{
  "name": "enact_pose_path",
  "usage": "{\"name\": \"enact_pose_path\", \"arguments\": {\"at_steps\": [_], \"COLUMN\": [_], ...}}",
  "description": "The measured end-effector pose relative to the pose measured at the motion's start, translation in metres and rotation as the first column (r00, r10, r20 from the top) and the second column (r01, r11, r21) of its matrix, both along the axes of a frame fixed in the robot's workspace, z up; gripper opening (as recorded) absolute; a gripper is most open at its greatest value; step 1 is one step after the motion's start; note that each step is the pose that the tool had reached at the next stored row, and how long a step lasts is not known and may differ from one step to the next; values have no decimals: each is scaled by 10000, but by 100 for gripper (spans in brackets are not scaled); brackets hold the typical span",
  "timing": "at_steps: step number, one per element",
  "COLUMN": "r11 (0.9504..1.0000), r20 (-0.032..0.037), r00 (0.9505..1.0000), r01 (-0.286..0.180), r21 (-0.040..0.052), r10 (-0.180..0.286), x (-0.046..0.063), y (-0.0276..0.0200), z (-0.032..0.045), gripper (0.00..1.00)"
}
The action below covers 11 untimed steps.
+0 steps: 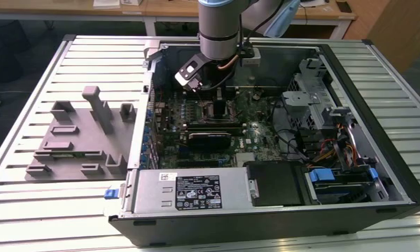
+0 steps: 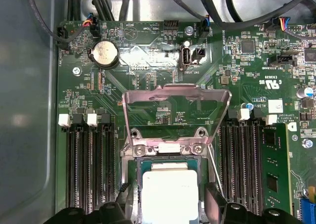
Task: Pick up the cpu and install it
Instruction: 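Place the cpu into insertion slot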
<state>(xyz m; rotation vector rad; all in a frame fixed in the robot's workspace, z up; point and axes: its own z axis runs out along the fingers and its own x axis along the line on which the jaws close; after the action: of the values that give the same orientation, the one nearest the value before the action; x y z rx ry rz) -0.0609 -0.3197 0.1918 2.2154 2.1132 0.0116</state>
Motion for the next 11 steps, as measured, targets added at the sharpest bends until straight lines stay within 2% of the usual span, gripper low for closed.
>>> {"name": "enact_pose_path", "arguments": {"at_steps": [3, 8, 11], "r11": [10000, 10000, 10000], "r20": [1, 0, 2], "r00": [10000, 10000, 10000], "r01": [0, 0, 0], "r21": [1, 1, 4], "r10": [0, 0, 0], "x": [0, 0, 0], "y": [0, 0, 1], "z": [8, 68, 70], "gripper": [67, 67, 67]}}
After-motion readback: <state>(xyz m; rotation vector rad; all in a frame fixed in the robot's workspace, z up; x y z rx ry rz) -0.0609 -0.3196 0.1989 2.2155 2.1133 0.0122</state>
